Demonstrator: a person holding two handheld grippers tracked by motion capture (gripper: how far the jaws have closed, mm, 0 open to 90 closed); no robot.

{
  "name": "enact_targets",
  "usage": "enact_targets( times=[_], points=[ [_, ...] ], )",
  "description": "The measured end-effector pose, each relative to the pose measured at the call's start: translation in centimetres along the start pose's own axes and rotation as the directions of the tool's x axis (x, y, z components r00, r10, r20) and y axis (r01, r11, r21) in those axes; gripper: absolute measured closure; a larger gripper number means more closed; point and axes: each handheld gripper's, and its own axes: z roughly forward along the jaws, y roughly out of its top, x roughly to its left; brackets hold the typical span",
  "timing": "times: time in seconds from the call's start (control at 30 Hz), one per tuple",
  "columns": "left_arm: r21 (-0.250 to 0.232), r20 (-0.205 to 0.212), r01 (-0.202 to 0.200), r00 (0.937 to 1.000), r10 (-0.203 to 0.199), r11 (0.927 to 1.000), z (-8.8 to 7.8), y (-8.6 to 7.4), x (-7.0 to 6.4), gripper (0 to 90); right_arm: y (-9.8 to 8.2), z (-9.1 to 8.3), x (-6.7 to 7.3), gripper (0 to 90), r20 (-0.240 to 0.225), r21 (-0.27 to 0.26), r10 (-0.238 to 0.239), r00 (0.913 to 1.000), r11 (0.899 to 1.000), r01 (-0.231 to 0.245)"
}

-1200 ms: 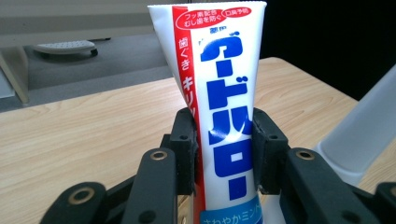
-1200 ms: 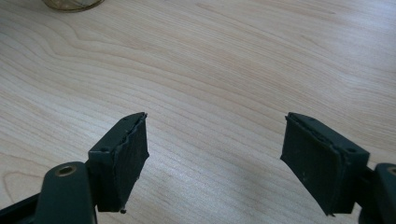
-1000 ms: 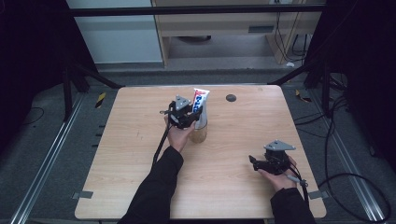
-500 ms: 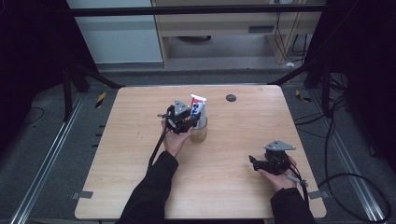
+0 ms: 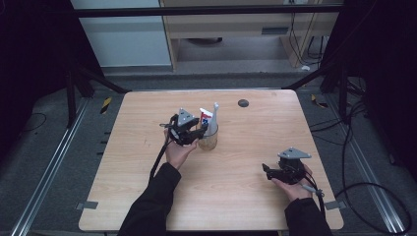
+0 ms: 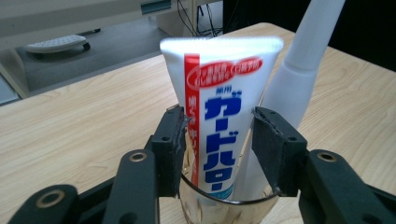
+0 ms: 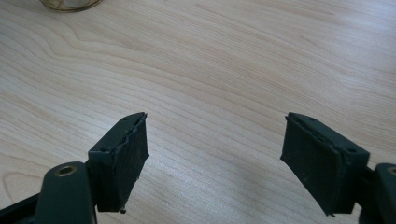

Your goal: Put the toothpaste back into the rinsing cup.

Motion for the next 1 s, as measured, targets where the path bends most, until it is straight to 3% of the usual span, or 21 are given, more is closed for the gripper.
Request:
enact_targets(
  times=[0.23, 0.33, 0.6, 0.77, 1.0],
  points=[
    [0.024, 0.006, 0.009, 0.9999, -0.009, 0.9997, -2.6, 0.1, 0.6, 46.9, 0.0, -0.1, -0.1, 22.2, 0.005, 0.001, 0.000, 1.0000, 1.000, 0.000],
    [0.062, -0.010, -0.022, 0.9997, 0.023, 0.9979, -3.7, -0.5, 0.7, 42.9, -0.1, -0.2, -0.1, 22.0, 0.006, 0.000, 0.000, 1.0000, 1.000, 0.000],
    [0.120, -0.022, -0.011, 0.9997, 0.014, 0.9927, -7.2, -4.4, 2.0, 37.0, -0.4, -0.4, -0.2, 20.7, 0.009, 0.005, 0.012, 0.9999, 1.000, -0.012],
    [0.183, -0.076, -0.013, 0.9967, 0.027, 0.9831, -8.9, -6.9, 2.9, 33.1, -0.4, -0.4, -0.3, 19.3, 0.013, 0.011, 0.013, 0.9998, 1.000, -0.014],
    [0.228, -0.108, 0.043, 0.9940, -0.019, 0.9726, -10.3, -10.1, 4.1, 30.0, -0.5, -0.4, -0.3, 17.8, 0.018, 0.022, 0.021, 0.9996, 1.000, -0.022]
  ],
)
